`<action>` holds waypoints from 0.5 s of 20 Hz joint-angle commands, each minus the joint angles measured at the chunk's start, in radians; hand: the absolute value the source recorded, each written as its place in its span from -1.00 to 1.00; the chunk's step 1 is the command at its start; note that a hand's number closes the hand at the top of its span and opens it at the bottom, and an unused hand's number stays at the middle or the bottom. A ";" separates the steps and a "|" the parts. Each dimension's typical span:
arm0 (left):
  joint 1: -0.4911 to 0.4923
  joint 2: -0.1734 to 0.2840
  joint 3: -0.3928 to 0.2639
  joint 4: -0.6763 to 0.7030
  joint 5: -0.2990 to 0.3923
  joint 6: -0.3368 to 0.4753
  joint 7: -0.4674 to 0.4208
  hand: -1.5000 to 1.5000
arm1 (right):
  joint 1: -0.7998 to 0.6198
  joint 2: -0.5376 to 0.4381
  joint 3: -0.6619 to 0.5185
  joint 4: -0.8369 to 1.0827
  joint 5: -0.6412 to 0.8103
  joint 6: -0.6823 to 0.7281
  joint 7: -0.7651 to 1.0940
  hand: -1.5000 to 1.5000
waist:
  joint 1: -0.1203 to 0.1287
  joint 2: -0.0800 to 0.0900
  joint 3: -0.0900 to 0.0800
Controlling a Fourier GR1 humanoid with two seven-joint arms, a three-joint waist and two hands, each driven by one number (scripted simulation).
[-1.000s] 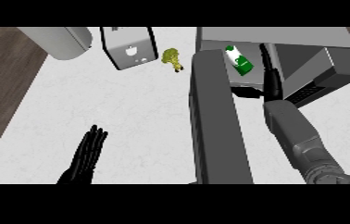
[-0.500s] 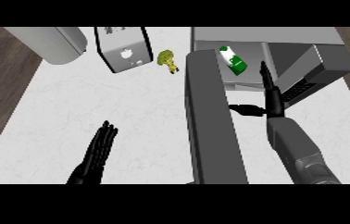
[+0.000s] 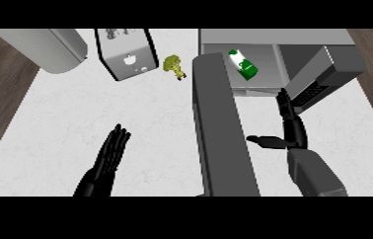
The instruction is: Pick up the milk, place it into the microwave and close the microwave
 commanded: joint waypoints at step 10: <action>-0.058 0.031 -0.065 0.102 -0.106 -0.043 0.056 1.00 | 0.206 -0.007 0.013 -0.222 -0.101 0.324 -0.069 -1.00 | -0.027 -0.010 -0.003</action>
